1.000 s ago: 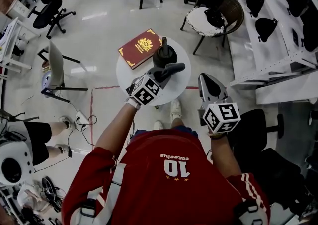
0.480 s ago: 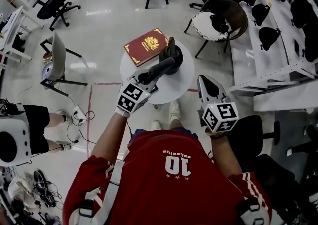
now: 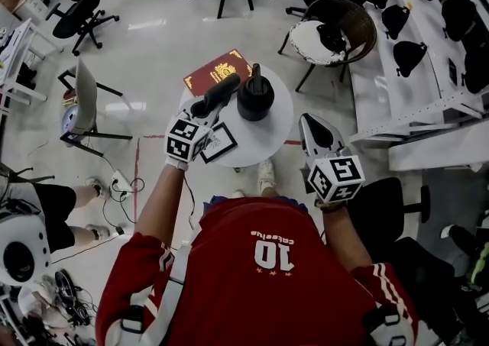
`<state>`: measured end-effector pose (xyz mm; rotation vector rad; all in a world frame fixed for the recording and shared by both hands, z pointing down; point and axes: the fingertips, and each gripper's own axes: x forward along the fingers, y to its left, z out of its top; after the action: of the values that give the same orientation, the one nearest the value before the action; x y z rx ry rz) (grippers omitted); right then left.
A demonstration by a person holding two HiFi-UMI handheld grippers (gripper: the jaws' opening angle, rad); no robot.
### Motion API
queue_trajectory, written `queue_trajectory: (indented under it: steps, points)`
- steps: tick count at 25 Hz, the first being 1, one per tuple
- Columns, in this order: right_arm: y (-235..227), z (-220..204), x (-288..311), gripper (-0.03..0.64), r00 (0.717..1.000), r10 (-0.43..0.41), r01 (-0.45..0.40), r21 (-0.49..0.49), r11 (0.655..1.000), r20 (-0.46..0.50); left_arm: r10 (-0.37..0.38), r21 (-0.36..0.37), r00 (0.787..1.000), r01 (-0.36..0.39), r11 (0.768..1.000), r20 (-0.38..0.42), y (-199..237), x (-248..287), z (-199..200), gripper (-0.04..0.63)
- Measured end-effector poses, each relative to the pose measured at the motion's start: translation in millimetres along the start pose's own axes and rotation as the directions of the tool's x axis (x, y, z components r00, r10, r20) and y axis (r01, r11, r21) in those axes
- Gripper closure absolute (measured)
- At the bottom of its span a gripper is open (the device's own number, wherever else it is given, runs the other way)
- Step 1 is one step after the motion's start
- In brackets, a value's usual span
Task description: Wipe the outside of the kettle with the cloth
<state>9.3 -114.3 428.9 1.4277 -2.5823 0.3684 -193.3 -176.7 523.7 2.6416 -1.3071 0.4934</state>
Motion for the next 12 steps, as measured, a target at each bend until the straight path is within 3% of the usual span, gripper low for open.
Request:
queue_trajectory:
  steps: [12]
  points:
    - [-52.3,3.3,0.1,0.600,0.998,-0.059,0.059,0.037,0.998,0.004,0.024,0.046,0.989,-0.018,0.999,-0.144,21.3,83.9,-24.6,0.548]
